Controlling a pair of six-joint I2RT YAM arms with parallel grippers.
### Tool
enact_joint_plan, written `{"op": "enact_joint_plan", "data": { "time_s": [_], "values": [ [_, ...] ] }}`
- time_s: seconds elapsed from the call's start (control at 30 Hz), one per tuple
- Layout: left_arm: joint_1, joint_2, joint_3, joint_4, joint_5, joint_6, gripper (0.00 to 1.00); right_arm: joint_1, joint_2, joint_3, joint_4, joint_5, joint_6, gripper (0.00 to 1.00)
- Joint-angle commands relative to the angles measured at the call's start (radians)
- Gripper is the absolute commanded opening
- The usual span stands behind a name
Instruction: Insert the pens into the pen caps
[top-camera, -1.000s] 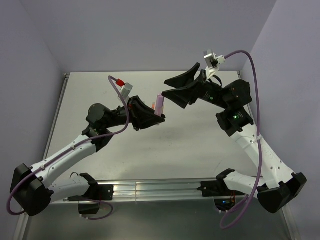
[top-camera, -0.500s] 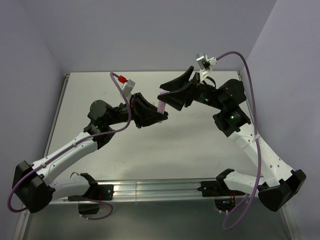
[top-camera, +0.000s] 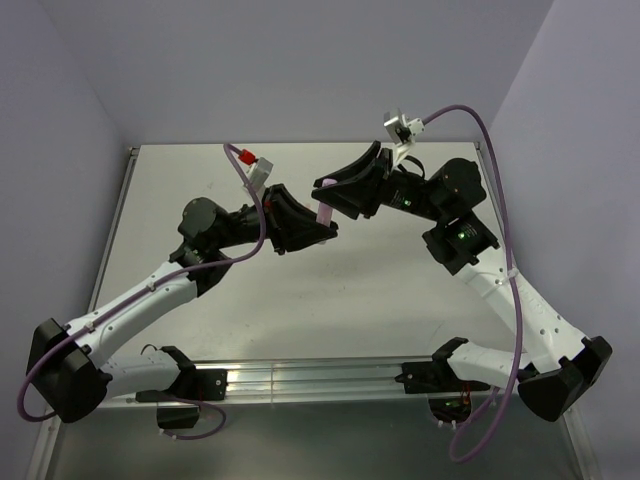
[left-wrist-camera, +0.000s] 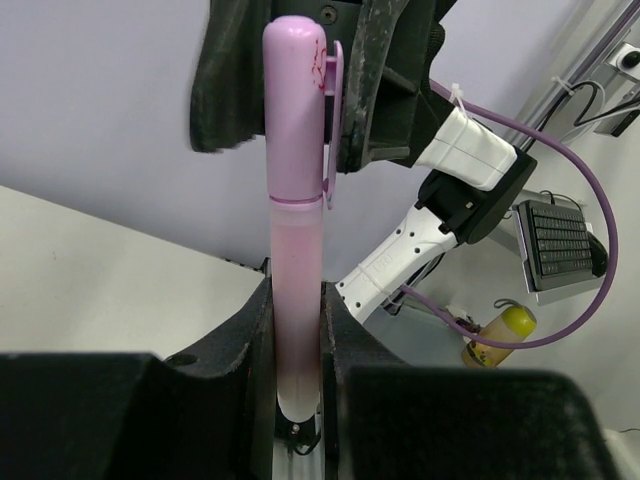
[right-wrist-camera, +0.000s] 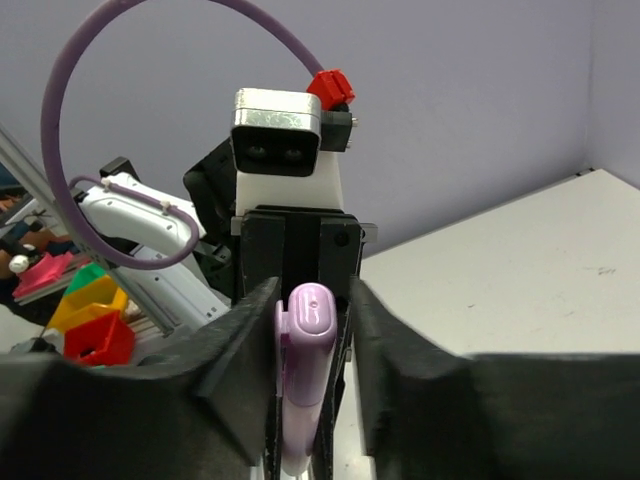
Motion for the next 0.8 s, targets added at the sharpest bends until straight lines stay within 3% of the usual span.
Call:
{"op": "enact_joint_plan", "data": {
  "time_s": [0.0, 0.1, 0.2, 0.77],
  "values": [
    [-0.006, 0.002, 0.046, 0.031, -0.004, 0.018, 0.01, 0.01, 0.0, 0.045, 0.002, 0.012, -0.021, 0.38],
    [-0.006, 0.005, 0.054, 0.028, -0.003, 0.021, 0.0, 0.01, -0.001, 0.045, -0.009, 0.008, -0.024, 0.23],
    [-0.006, 0.006, 0.057, 0.028, -0.003, 0.023, 0.0, 0.011, -0.006, 0.033, -0.005, 0.002, -0.018, 0.0],
    [-0.006, 0.04, 0.266, -0.06, -0.001, 0.106, 0.0, 0.114, -0.032, -0.113, -0.025, 0.002, -0.033, 0.0]
  ]
}}
